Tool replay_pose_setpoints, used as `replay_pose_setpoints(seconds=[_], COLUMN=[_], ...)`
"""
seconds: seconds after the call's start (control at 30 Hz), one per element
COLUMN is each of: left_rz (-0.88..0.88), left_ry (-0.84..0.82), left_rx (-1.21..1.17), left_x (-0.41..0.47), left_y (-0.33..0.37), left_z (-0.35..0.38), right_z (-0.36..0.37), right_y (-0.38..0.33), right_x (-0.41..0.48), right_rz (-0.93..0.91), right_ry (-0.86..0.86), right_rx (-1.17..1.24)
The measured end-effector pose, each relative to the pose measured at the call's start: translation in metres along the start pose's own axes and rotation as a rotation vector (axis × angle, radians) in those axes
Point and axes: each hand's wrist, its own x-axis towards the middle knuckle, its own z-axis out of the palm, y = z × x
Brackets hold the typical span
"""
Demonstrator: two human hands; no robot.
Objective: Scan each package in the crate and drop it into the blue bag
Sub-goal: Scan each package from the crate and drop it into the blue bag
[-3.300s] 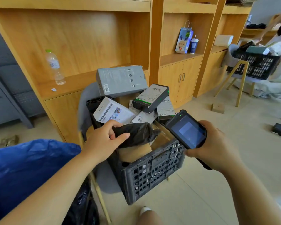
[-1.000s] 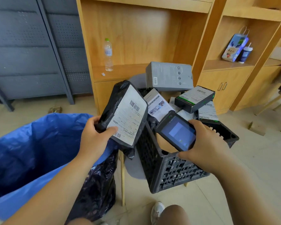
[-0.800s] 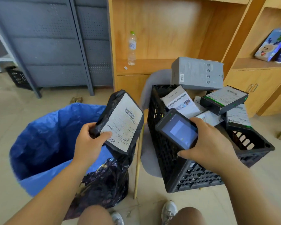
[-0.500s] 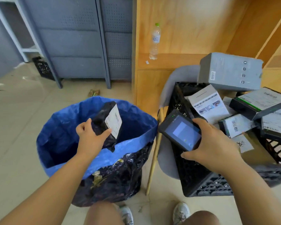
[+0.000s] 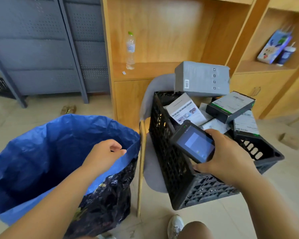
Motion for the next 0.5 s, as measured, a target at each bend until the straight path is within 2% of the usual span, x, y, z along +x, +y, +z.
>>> replay_pose_setpoints(seconds=[0.27, 0.5], left_rz=[0.252, 0.325], left_ry=[-0.108, -0.008], left_rx=[-0.012, 0.114], left_x=[0.035, 0.101], left_y=[0.114, 0.171], left_z=[0.064, 0.115], right_z=[-0.036, -0.051], right_y=[0.074, 0.122], right_x=[-0.003, 0.022], right_rz=[0.145, 0.202], right_ry=[0.103, 0.144], right_rx=[-0.008, 0.006])
